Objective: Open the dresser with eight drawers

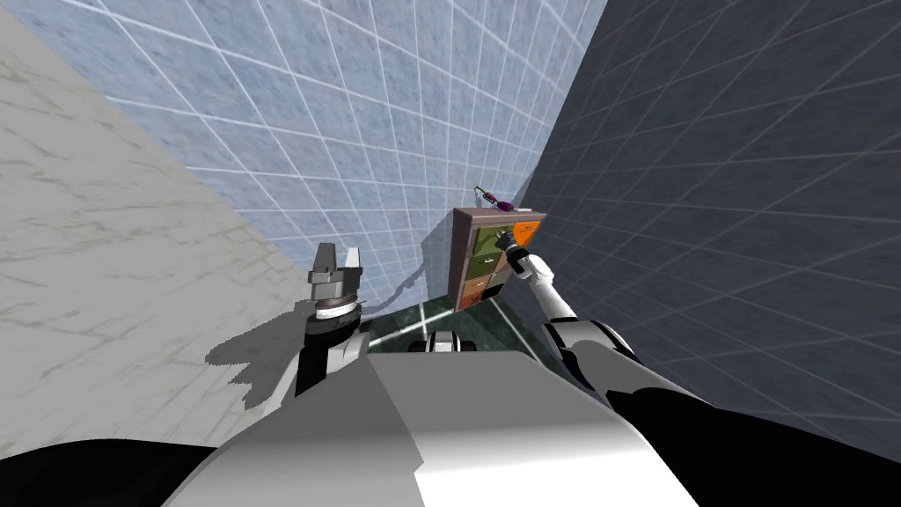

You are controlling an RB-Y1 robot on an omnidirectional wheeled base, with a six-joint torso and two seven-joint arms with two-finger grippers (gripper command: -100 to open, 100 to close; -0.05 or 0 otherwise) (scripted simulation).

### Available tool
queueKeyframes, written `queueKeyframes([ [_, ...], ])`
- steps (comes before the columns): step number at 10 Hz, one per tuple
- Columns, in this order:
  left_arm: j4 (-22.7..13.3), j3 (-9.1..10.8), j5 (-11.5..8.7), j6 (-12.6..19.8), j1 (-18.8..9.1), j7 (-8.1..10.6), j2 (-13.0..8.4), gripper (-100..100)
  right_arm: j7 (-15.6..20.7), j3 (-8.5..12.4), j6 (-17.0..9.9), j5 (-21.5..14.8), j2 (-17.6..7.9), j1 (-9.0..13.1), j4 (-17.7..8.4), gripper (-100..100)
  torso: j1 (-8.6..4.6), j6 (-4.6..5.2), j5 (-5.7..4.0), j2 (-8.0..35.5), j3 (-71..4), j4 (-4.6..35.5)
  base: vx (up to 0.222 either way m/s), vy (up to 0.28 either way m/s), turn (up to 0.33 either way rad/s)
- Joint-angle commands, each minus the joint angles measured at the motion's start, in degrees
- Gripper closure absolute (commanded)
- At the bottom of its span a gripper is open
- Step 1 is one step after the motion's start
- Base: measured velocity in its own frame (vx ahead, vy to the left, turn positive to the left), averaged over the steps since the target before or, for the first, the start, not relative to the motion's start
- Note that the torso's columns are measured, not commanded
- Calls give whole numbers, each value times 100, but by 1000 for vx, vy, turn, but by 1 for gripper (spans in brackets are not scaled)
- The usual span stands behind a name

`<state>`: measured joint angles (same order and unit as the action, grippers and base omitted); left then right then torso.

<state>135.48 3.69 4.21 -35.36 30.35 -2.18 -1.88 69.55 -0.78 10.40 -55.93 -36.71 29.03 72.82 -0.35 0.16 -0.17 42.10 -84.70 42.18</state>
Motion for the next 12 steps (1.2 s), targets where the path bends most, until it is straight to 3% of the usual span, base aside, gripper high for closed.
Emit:
queueKeyframes([
  [1,0,1,0,0,1,0,-1,0,-101,-496,-455,-28,161,73,301,100,6,-8,7,5,4,9,18,-86,-103],
  [2,0,0,0,0,0,0,0,0,-205,-650,-603,-52,307,126,505,100,13,-5,4,7,5,0,14,-95,-197],
  [4,0,0,0,0,0,0,0,0,-205,-905,-801,-52,307,126,611,100,16,-4,7,13,9,8,19,-48,-68],
  [5,0,0,0,0,0,0,0,0,-182,-800,-695,-62,326,156,556,100,35,-16,11,10,7,-1,4,-9,7],
  [8,0,-1,0,0,-2,0,1,0,-400,-951,-571,78,-48,353,368,100,22,-10,8,54,35,11,-154,-5,-22],
  [12,0,0,0,0,-2,0,0,0,-406,-937,-505,92,-55,313,446,100,29,-17,16,47,30,21,-150,-48,-44],
])
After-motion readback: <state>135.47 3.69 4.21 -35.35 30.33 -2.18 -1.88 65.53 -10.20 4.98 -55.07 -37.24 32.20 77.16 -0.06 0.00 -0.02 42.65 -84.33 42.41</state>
